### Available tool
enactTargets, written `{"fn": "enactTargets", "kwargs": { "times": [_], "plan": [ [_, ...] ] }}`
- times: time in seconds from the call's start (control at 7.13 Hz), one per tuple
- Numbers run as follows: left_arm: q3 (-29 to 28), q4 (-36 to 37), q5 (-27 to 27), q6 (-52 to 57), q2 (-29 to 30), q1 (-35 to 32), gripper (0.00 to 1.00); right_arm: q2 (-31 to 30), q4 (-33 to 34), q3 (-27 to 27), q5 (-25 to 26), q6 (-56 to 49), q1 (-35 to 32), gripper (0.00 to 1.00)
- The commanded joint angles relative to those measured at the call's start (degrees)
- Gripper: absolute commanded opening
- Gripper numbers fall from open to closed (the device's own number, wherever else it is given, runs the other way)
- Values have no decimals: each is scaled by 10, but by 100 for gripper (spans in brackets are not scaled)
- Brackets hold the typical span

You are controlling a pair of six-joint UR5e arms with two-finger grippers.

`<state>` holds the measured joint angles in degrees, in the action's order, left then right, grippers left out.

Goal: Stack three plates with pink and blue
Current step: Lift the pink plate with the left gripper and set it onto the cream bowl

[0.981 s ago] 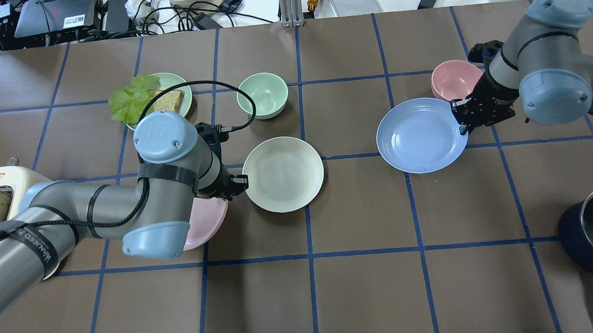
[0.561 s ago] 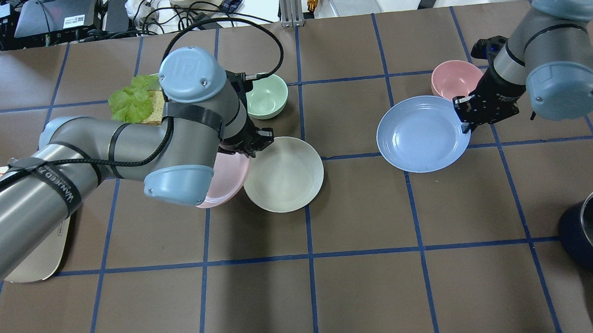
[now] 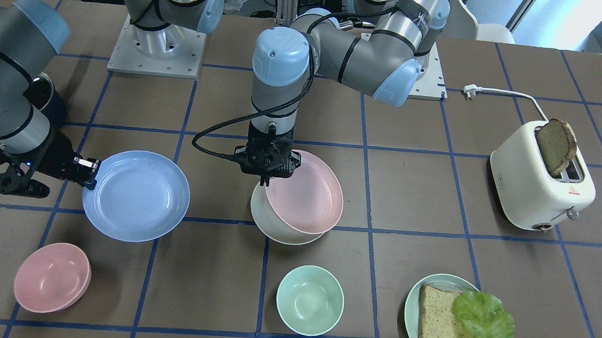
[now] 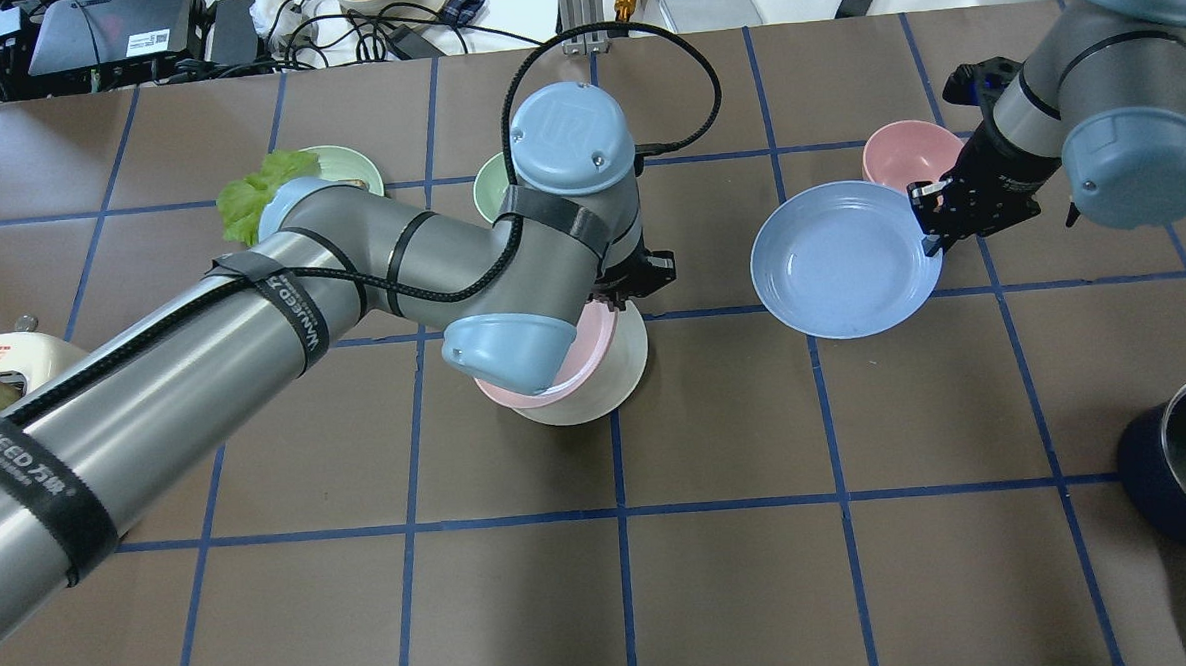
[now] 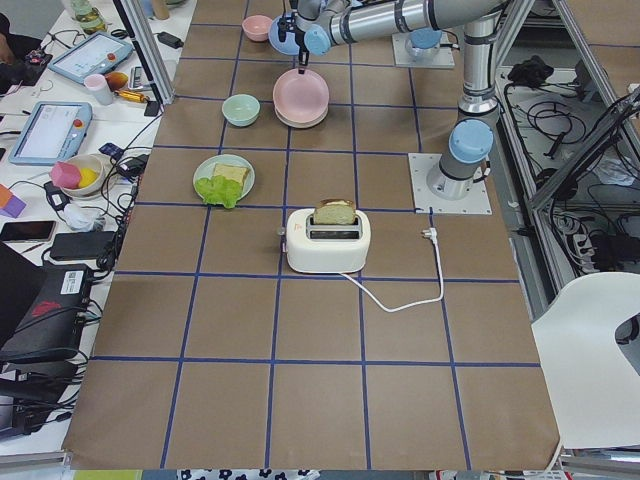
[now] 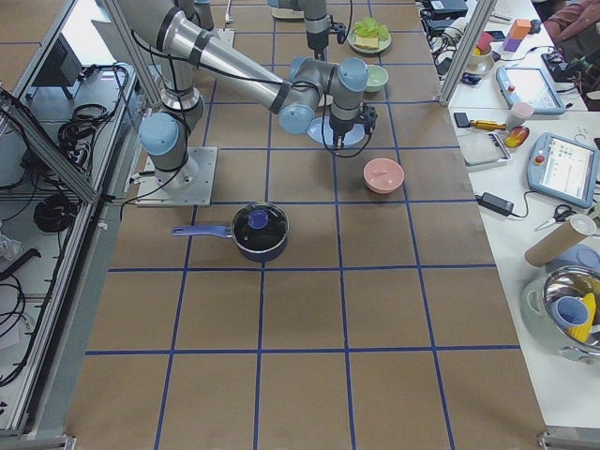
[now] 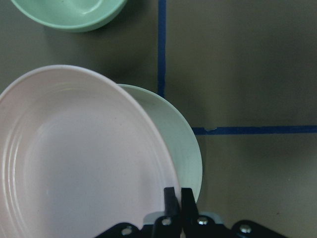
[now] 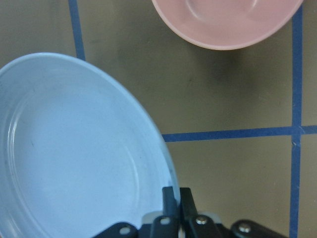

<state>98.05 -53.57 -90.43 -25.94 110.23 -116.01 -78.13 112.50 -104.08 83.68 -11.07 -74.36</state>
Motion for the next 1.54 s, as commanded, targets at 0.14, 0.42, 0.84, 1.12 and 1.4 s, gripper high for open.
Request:
{"fn": "enactTargets", "kwargs": {
  "times": [0.14,0.42,0.84,1.12,1.4],
  "plan": [
    [-2,1,-5,-3,24,-5,0,1,-9,0,3,0,0,0],
    [-7,11,-4,-3,37,-4,43,0,-14,2,3,2,0,0],
    [-27,-27,-23,22,6,15,100,-2,-37,19,5,17,-4,0],
    [-90,-197,-21,78,-30,48,100,-8,-57,30,4,81,-41,0],
    [-125,-378,-17,182,-89,75,100,-23,-48,18,4,201,-117,0]
  ]
}}
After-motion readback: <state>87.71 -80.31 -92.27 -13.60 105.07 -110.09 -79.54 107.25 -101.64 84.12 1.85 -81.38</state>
